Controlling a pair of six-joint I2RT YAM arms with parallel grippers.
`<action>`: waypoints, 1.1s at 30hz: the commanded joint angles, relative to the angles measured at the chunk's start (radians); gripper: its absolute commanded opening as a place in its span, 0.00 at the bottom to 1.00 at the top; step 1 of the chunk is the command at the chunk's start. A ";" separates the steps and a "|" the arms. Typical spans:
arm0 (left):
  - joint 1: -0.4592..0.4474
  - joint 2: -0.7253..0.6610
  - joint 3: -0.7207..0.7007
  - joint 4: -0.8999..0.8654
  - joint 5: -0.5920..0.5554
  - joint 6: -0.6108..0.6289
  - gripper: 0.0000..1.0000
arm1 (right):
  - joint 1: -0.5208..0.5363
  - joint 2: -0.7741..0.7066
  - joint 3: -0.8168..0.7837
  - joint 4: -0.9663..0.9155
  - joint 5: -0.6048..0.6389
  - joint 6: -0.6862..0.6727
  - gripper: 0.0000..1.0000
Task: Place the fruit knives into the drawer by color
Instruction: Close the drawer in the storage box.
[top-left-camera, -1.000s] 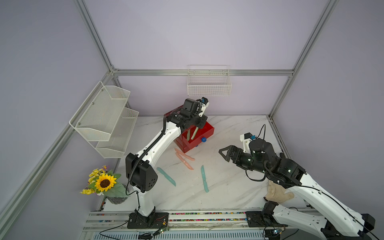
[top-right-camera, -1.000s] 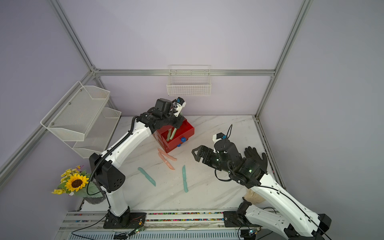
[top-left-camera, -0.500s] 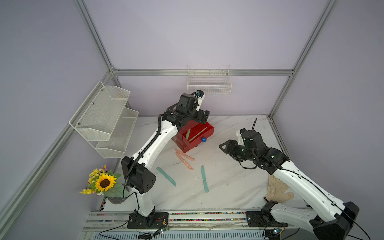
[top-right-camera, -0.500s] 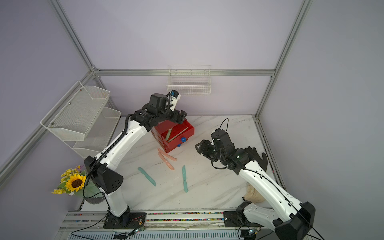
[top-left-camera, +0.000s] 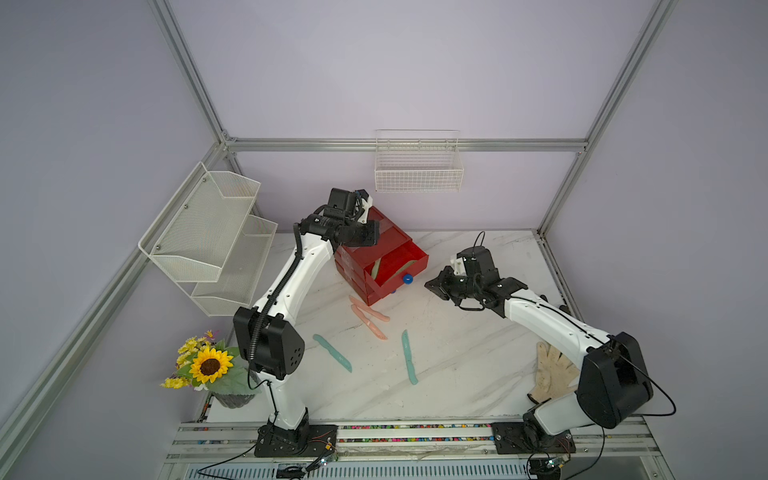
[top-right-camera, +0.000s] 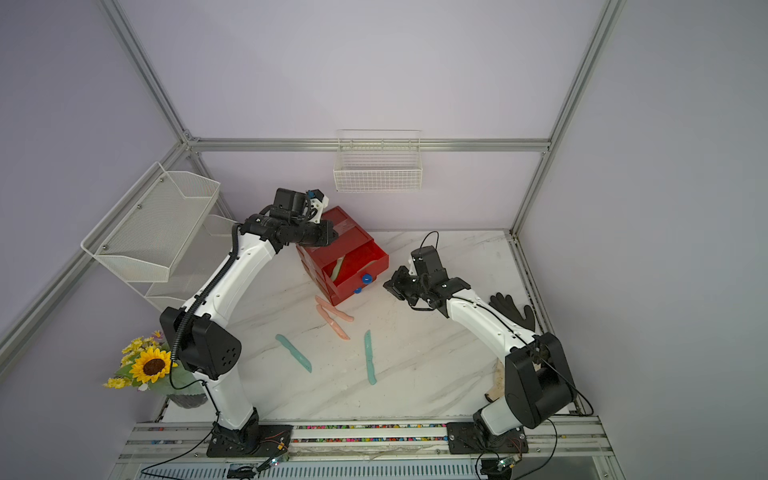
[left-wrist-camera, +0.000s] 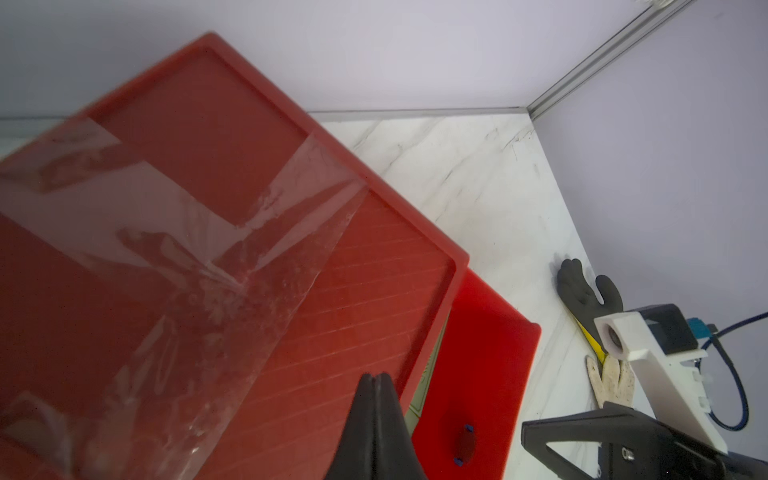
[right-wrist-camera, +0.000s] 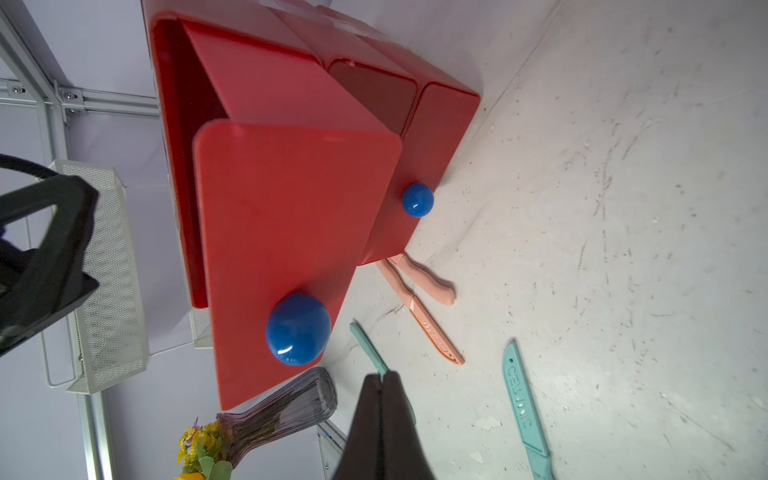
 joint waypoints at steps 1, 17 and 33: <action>0.016 0.009 -0.007 0.017 0.055 -0.032 0.00 | -0.013 0.040 0.060 0.101 -0.034 0.006 0.00; 0.038 0.040 -0.139 0.047 0.088 -0.032 0.00 | -0.026 0.360 0.318 0.239 -0.133 0.022 0.00; 0.037 0.006 -0.216 0.076 0.105 -0.055 0.00 | -0.024 0.487 0.463 0.357 -0.238 0.103 0.00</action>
